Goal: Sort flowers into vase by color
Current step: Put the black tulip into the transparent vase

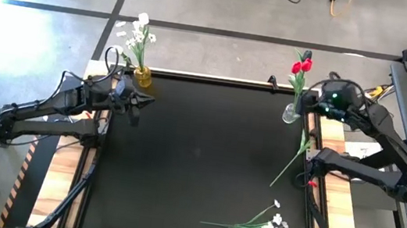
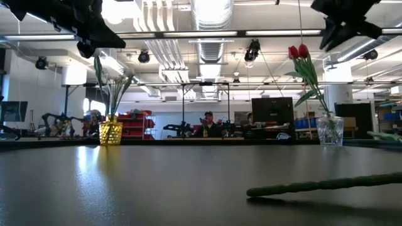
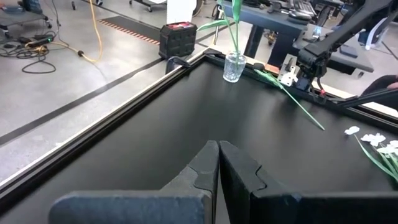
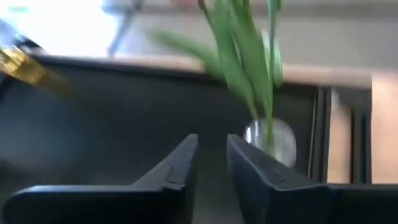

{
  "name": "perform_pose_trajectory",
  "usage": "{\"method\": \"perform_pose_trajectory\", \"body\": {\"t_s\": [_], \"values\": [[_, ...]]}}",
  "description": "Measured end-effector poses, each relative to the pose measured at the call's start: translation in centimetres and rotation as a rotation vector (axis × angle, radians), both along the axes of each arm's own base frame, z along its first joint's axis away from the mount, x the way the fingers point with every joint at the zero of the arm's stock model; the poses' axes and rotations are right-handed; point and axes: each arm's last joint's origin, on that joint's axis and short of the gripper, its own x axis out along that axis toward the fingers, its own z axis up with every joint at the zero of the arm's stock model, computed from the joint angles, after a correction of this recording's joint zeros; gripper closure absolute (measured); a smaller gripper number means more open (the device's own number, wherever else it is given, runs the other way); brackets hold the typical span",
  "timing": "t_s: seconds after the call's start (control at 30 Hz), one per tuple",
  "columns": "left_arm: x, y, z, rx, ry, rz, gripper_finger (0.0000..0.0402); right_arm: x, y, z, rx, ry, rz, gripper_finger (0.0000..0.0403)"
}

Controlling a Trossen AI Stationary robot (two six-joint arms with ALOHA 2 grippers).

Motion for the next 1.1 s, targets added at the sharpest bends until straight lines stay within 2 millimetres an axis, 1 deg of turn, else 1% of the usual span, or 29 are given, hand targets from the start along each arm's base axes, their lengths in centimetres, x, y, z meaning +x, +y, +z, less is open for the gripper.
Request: {"method": "perform_pose_trajectory", "body": {"t_s": [0.1, 0.2, 0.27, 0.37, 0.47, 0.63, 0.77, 0.87, 0.93, 1.1], "values": [[0.1, 0.0, -0.1, -0.002, 0.004, 0.000, 0.0402, -0.3, 0.9, -1.3, 0.179, 0.027, -0.059, 0.0289], [0.2, 0.1, -0.1, -0.007, 0.007, 0.001, 0.0402, -0.4, 1.8, -2.5, 0.319, 0.058, -0.108, 0.0266], [0.3, 0.1, -0.2, -0.009, 0.013, 0.001, 0.0402, 0.1, 2.1, -3.5, 0.395, 0.087, -0.149, 0.0259], [0.4, 0.2, -0.3, -0.013, 0.022, 0.001, 0.0402, 0.9, 2.5, -4.9, 0.459, 0.107, -0.190, 0.0260], [0.6, 0.2, -0.4, -0.017, 0.033, 0.001, 0.0402, 1.9, 2.7, -6.4, 0.498, 0.176, -0.187, 0.0265], [0.9, 0.3, -0.7, -0.022, 0.050, -0.002, 0.0402, 4.4, 3.0, -8.3, 0.543, 0.318, -0.127, 0.0274], [1.0, 0.3, -0.7, -0.027, 0.053, -0.015, 0.0402, 5.9, 3.6, -9.5, 0.598, 0.375, -0.244, 0.0284], [1.0, 0.3, -0.7, -0.029, 0.051, -0.021, 0.0402, 6.7, 4.1, -10.5, 0.616, 0.474, -0.334, 0.0286], [1.0, 0.3, -0.7, -0.028, 0.050, -0.022, 0.0402, 7.2, 4.2, -11.2, 0.613, 0.537, -0.368, 0.0284], [1.0, 0.3, -0.7, -0.028, 0.051, -0.021, 0.0402, 8.2, 4.3, -13.1, 0.590, 0.629, -0.430, 0.0271]]}}
